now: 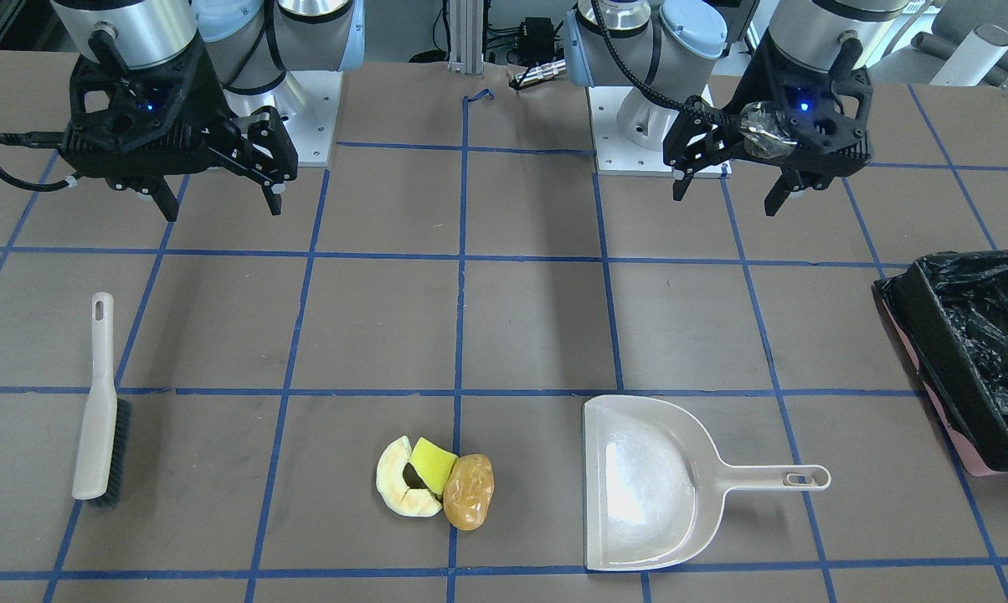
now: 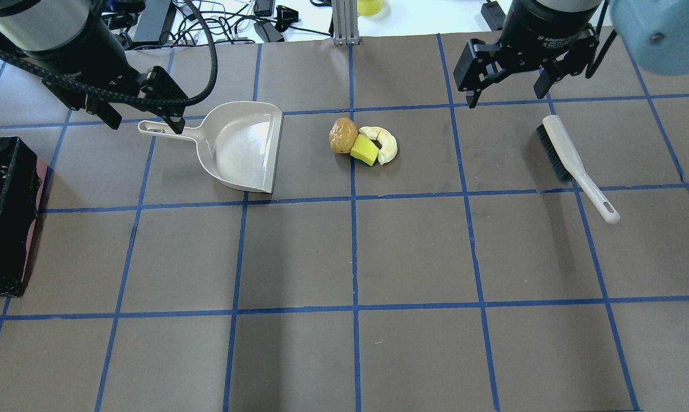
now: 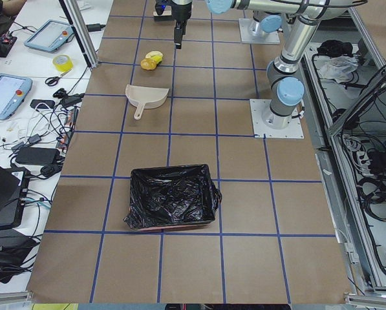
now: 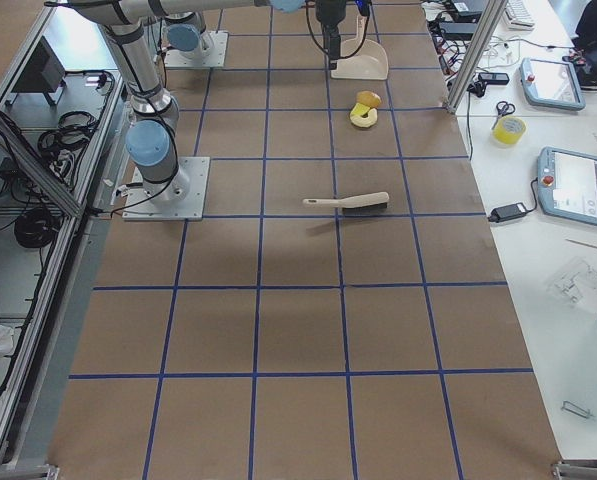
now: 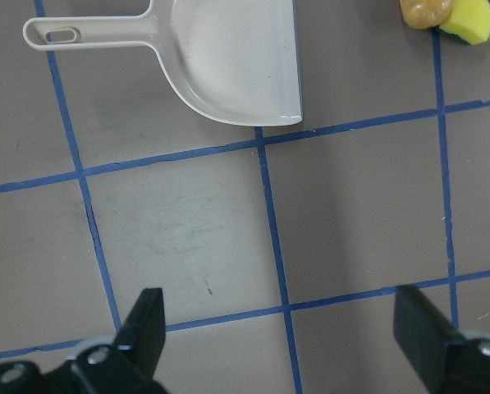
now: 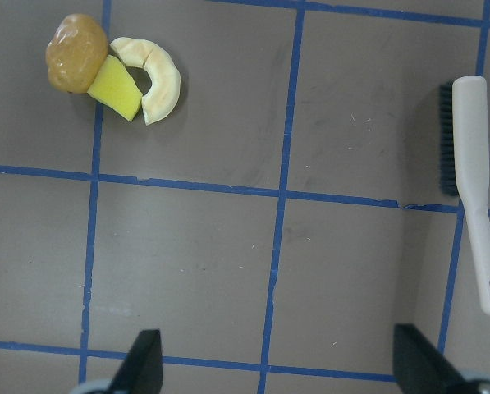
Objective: Sweep and dump trash into bin
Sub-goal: 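Move the left gripper to the dustpan handle while the right gripper reaches for the brush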
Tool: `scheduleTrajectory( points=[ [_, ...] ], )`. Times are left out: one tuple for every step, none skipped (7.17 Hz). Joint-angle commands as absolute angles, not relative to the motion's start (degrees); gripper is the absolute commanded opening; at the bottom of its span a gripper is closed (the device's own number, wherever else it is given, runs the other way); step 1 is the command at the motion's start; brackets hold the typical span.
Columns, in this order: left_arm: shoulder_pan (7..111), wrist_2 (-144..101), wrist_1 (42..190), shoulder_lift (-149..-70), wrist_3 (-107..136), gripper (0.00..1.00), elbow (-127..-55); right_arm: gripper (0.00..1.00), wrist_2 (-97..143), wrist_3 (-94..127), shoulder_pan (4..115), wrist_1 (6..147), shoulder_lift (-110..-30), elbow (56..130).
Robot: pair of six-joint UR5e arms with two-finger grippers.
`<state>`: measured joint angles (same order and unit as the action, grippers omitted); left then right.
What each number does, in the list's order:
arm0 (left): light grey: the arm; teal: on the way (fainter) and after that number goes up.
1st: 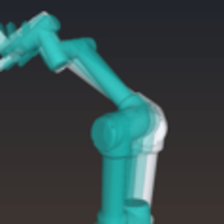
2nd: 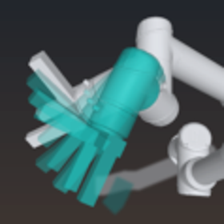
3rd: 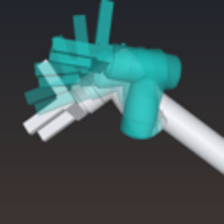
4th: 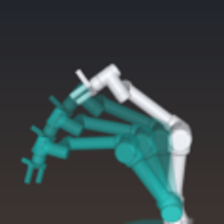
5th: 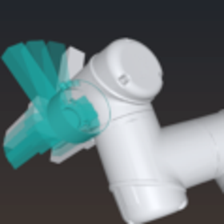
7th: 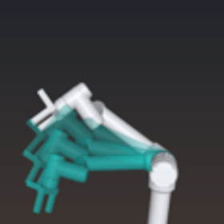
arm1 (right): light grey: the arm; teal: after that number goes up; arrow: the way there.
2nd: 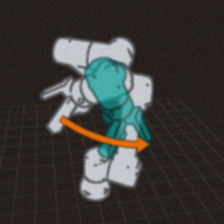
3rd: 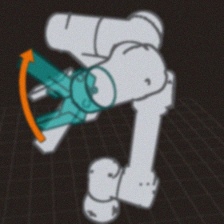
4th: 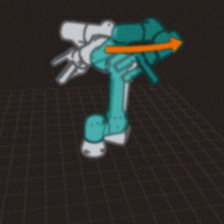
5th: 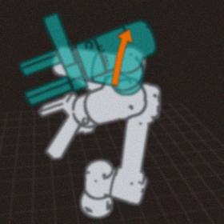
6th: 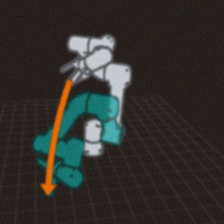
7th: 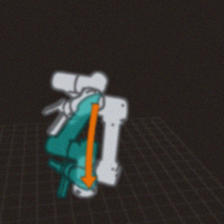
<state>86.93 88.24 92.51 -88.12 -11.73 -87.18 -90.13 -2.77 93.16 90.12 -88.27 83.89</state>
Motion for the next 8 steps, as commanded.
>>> scheduleTrajectory(
  points=[
    [87.0,88.2,91.7,-88.2,-11.7,1.00,-87.5,1.00,-90.2,-2.6,93.2,90.3,-88.1,83.9],
    [87.0,88.2,91.7,-88.2,-11.7,1.00,-87.5,1.00,-90.3,-2.0,93.2,90.2,-87.9,83.8],
    [87.0,88.3,91.6,-88.9,-12.1,0.99,-87.5,1.00,-90.2,-1.8,93.2,88.8,-87.9,83.8],
    [86.7,88.2,89.2,-89.8,-14.8,0.99,-87.7,1.00,-90.9,-2.5,93.1,85.6,-88.4,83.8],
    [86.1,88.3,88.2,-90.4,-20.9,0.98,-87.8,1.00,-91.4,-2.7,92.6,78.8,-87.3,83.9],
    [85.8,88.3,87.3,-91.9,-29.0,0.98,-87.8,1.00,-93.9,-2.7,89.8,78.9,-83.4,83.8],
    [85.7,88.4,83.4,-93.7,-36.3,0.98,-88.8,1.00,-94.7,-2.7,87.1,79.8,-82.0,83.8],
    [84.1,88.3,81.7,-94.9,-45.3,0.98,-90.0,1.00,-95.9,-6.1,84.8,83.8,-78.6,84.2]
  ],
)
